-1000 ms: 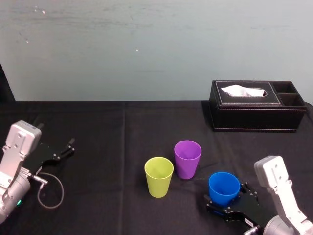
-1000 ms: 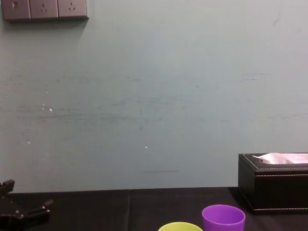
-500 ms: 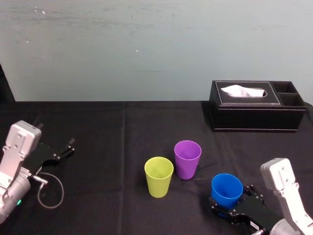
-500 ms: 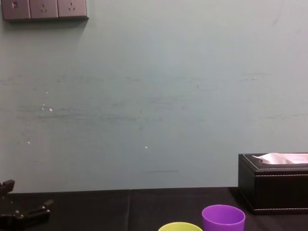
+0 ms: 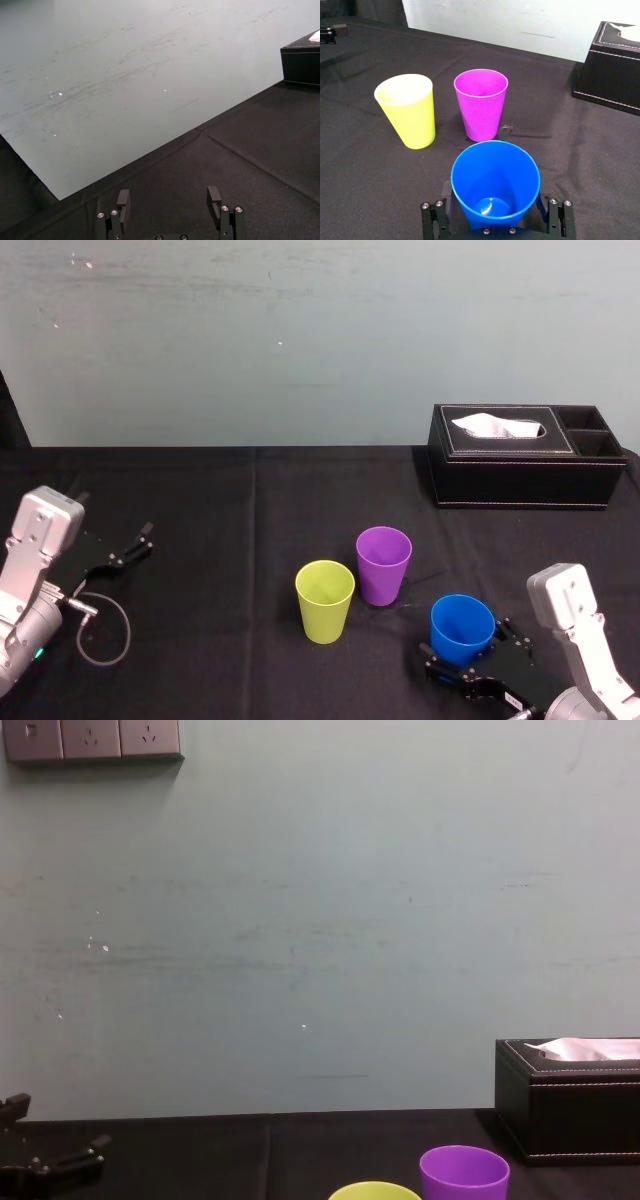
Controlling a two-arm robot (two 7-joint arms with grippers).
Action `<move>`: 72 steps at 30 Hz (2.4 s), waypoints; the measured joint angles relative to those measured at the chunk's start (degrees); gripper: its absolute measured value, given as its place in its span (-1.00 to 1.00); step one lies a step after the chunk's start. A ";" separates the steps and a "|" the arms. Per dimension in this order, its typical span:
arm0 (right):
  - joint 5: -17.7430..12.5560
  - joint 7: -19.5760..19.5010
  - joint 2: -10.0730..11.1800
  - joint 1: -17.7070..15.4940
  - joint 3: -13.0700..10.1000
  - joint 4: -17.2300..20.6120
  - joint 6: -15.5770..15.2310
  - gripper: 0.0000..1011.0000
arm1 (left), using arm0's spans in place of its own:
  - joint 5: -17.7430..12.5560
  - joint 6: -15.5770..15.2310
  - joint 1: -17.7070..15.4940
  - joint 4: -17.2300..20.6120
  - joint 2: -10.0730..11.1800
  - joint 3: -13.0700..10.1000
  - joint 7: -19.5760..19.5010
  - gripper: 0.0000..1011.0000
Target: Stack the three plastic cups sequentially using one hand.
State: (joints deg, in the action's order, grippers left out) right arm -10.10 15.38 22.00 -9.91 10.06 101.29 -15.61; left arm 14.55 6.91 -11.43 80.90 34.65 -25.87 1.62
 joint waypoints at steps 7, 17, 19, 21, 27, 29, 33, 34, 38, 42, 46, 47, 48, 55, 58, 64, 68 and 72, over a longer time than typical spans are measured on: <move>-0.11 0.08 -0.04 0.07 0.07 -0.11 0.11 0.98 | 0.00 0.00 0.00 0.00 0.00 0.00 0.00 0.98; -0.11 0.08 0.00 0.04 0.07 -0.10 0.11 0.80 | 0.00 0.00 0.00 0.00 0.00 0.00 0.00 0.98; -0.10 0.08 0.00 0.05 0.06 -0.10 0.10 0.66 | 0.00 0.00 0.00 0.00 0.00 0.00 0.00 0.98; -0.09 0.08 0.01 0.04 0.07 -0.09 0.10 0.52 | 0.00 0.00 0.00 0.00 0.00 0.00 0.00 0.98; -0.09 0.08 0.01 0.04 0.07 -0.06 0.08 0.41 | 0.00 0.00 0.00 0.00 0.00 0.01 0.00 0.98; -0.09 0.08 0.01 0.04 0.07 -0.06 0.08 0.41 | 0.00 0.00 0.00 0.00 0.00 0.01 0.00 0.98; 0.02 0.09 0.17 0.35 0.18 0.14 -0.13 0.41 | 0.00 0.00 0.00 0.00 0.00 0.00 0.00 0.98; 0.07 0.12 0.26 0.54 0.22 0.26 -0.36 0.41 | 0.00 0.00 0.00 0.00 0.00 0.00 0.00 0.98; 0.29 0.36 0.76 1.92 0.33 0.87 -2.15 0.41 | 0.00 0.00 0.00 0.00 0.00 0.00 0.00 0.98; 0.95 0.76 1.58 4.35 0.61 1.51 -5.58 0.41 | 0.00 0.00 0.00 0.00 0.00 0.01 0.00 0.98; 1.01 2.08 2.29 7.85 0.91 1.69 -9.44 0.41 | 0.00 0.00 0.00 0.00 0.00 0.01 0.00 0.98; 0.98 2.39 2.39 8.56 0.96 1.69 -10.06 0.41 | 0.00 0.00 0.00 0.00 0.00 0.01 0.00 0.98; 0.88 2.99 2.55 10.12 1.20 1.60 -11.13 0.41 | 0.00 0.00 0.00 0.00 0.00 0.00 0.00 0.98; -0.38 5.60 2.72 17.46 2.68 -0.43 -14.18 0.41 | 0.00 0.00 0.00 0.00 0.00 0.01 0.00 0.98; -0.90 6.41 2.54 20.25 3.64 -1.72 -14.73 0.41 | 0.00 0.00 0.00 0.00 0.00 0.01 0.00 0.98; -1.69 7.11 1.65 23.75 5.31 -4.20 -14.94 0.41 | 0.00 0.00 0.00 0.00 0.00 0.01 0.00 0.98; -2.24 7.24 0.71 26.12 6.75 -6.64 -14.89 0.41 | 0.00 0.00 0.00 0.00 0.00 0.01 0.00 0.98; -3.10 7.32 -0.34 28.11 7.76 -9.31 -14.52 0.41 | 0.00 0.00 0.00 0.00 0.00 0.00 0.00 0.98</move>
State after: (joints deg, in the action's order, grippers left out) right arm -13.20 22.70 21.66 18.20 17.81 91.97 -30.14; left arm 14.55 6.91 -11.43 80.90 34.65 -25.86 1.62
